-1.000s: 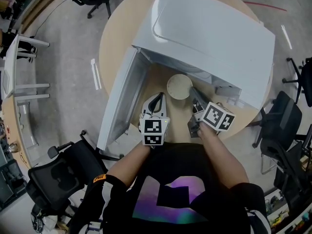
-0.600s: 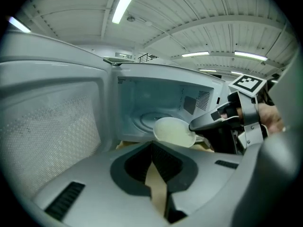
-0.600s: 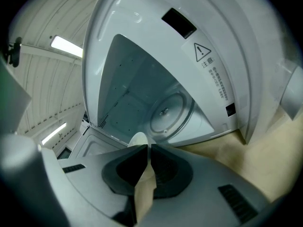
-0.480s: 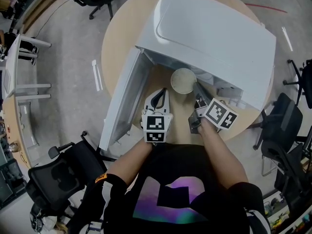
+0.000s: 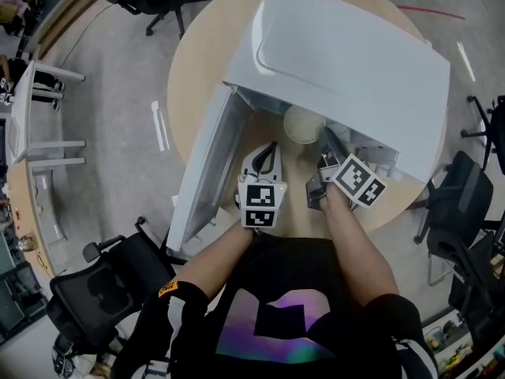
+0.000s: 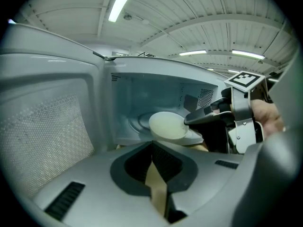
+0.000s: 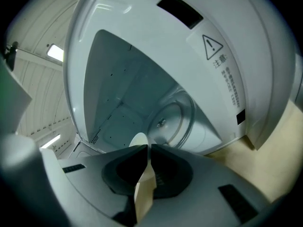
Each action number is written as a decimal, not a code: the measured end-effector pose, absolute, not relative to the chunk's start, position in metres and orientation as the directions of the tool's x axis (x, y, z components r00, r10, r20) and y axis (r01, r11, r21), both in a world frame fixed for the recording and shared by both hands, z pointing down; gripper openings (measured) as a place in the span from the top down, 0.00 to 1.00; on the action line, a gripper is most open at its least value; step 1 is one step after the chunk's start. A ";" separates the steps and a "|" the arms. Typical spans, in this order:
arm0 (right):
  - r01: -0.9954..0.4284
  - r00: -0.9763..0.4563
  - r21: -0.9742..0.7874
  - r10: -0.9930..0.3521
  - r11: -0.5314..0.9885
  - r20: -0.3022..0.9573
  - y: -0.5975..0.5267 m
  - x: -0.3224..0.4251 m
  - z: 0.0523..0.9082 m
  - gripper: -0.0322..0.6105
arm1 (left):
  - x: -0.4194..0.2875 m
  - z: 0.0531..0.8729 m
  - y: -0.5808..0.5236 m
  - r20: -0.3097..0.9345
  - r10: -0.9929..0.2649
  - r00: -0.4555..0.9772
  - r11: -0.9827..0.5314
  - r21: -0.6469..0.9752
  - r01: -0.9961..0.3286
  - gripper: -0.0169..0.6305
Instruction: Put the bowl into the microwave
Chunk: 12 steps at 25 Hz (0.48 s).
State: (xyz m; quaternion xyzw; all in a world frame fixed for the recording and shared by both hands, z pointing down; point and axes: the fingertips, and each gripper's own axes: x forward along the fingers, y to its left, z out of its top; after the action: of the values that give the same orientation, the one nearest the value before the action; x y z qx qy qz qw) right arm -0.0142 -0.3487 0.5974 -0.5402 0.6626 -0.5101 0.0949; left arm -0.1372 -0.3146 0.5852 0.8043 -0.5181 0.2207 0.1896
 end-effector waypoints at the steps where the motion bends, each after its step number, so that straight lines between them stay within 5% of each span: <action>1: -0.618 -0.391 -0.779 -0.817 -0.109 0.424 -0.351 -0.013 0.598 0.89 | -0.137 0.586 -0.316 0.553 -0.748 0.368 -0.395 0.075 -0.916 0.90; 12: -0.572 -0.307 -0.801 -0.861 -0.174 0.406 -0.374 -0.007 0.602 0.89 | -0.137 0.588 -0.331 0.553 -0.743 0.378 -0.403 0.082 -0.912 0.90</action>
State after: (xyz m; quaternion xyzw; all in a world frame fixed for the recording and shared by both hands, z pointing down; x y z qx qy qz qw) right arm -0.0073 -0.3744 0.6020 -0.5714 0.6270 -0.5104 0.1412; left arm -0.1368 -0.3311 0.5879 0.8078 -0.5120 0.2209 0.1910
